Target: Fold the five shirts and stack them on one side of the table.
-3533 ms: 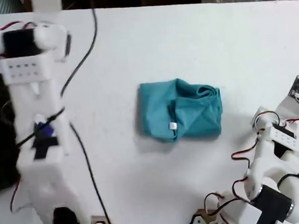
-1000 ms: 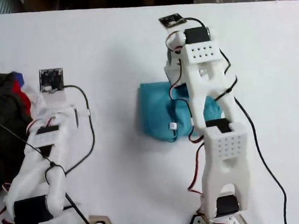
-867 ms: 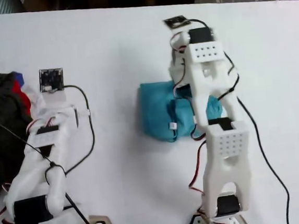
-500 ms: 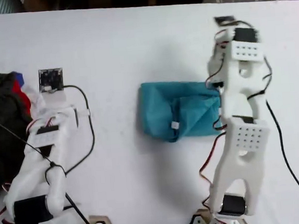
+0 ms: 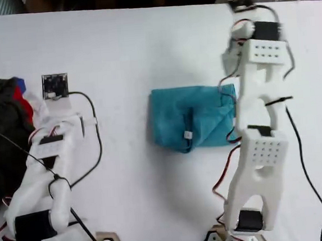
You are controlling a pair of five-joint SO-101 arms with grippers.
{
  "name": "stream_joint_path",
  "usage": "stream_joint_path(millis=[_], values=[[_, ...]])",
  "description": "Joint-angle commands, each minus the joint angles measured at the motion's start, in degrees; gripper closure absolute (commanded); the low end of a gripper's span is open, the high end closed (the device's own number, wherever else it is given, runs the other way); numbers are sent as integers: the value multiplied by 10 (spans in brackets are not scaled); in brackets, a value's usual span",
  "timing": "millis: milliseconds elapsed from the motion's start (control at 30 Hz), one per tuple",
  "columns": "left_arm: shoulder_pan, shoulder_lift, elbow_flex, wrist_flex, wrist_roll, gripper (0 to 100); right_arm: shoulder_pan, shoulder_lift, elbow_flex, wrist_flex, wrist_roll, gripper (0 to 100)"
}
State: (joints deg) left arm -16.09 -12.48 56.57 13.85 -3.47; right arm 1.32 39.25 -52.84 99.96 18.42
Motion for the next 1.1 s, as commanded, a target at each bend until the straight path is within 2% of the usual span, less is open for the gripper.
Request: stream_joint_path(millis=[0, 167, 467, 600, 833, 1067], values=[[0, -22, -6, -11, 4, 974, -43, -64, 73, -14, 7, 978], [0, -22, -6, -11, 4, 974, -29, -30, 115, -80, 6, 978], [0, -22, -6, -11, 4, 974, 58, 22, 113, -82, 7, 978], [0, -22, -7, -11, 4, 974, 64, 11, 113, -77, 59, 978], [9, -22, -7, -11, 2, 974, 14, -111, 82, -47, 77, 978], [15, -22, -6, -11, 2, 974, -116, -140, 113, -12, 76, 978]])
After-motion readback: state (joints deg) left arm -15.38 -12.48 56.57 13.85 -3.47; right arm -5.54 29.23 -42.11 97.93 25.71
